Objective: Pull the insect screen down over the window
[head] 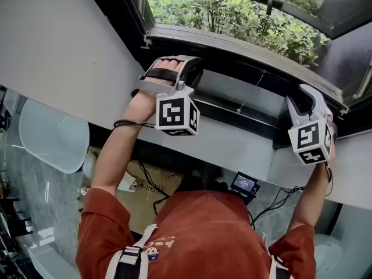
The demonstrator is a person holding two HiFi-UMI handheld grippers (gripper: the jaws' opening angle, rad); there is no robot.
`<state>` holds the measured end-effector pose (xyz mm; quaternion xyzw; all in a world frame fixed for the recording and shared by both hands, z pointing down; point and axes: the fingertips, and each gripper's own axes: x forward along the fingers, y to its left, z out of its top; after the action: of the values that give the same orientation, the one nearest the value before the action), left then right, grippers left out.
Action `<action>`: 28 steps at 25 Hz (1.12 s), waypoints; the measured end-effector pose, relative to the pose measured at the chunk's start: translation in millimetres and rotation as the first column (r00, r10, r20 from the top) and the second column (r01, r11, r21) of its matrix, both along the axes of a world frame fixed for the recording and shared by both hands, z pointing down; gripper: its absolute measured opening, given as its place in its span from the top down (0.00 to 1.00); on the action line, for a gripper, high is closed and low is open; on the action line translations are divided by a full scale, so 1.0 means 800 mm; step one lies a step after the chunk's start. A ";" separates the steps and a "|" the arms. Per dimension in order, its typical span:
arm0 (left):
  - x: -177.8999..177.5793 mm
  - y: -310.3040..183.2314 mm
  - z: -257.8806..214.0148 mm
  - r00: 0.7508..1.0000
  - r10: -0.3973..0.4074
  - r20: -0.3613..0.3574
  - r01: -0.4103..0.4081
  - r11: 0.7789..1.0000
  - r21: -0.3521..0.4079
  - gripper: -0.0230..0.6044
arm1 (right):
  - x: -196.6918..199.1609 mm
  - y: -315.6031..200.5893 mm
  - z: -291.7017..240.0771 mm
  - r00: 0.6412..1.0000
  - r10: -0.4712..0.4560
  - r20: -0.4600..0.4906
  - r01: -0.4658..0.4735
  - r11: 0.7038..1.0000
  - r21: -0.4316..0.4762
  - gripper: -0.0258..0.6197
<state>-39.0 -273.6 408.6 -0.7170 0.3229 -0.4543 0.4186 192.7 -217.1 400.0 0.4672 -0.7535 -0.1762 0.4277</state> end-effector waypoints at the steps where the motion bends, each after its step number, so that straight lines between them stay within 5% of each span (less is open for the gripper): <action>1: -0.001 0.002 -0.003 0.999 -0.004 -0.038 0.004 1.000 -0.005 0.80 | 0.000 0.001 -0.001 1.000 0.004 0.013 -0.004 1.000 0.007 0.71; 6: 0.001 0.015 -0.022 0.953 -0.014 -0.302 0.003 0.999 -0.037 0.80 | -0.003 0.006 -0.008 0.991 0.032 0.133 -0.039 0.998 0.050 0.69; 12: 0.008 0.034 -0.049 0.813 -0.029 -0.582 0.001 0.999 -0.049 0.80 | -0.008 0.031 -0.012 0.939 0.043 0.342 -0.068 0.996 0.062 0.69; 15: 0.012 0.044 -0.055 0.753 -0.032 -0.657 0.001 0.999 -0.048 0.80 | -0.008 0.044 -0.012 0.907 0.055 0.418 -0.094 0.993 0.071 0.69; 22: 0.033 0.089 -0.071 0.542 -0.045 -0.839 -0.034 0.997 -0.075 0.80 | -0.011 0.095 -0.024 0.804 0.041 0.593 -0.163 0.974 0.154 0.69; 28: 0.041 0.111 -0.064 0.426 -0.093 -0.900 -0.024 0.993 -0.114 0.80 | -0.014 0.115 -0.037 0.706 -0.002 0.708 -0.239 0.941 0.241 0.70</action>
<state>-6.5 -184.4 357.5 -0.8636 0.4861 -0.0253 0.1316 181.2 -124.9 370.3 0.6088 -0.7886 -0.0764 0.0414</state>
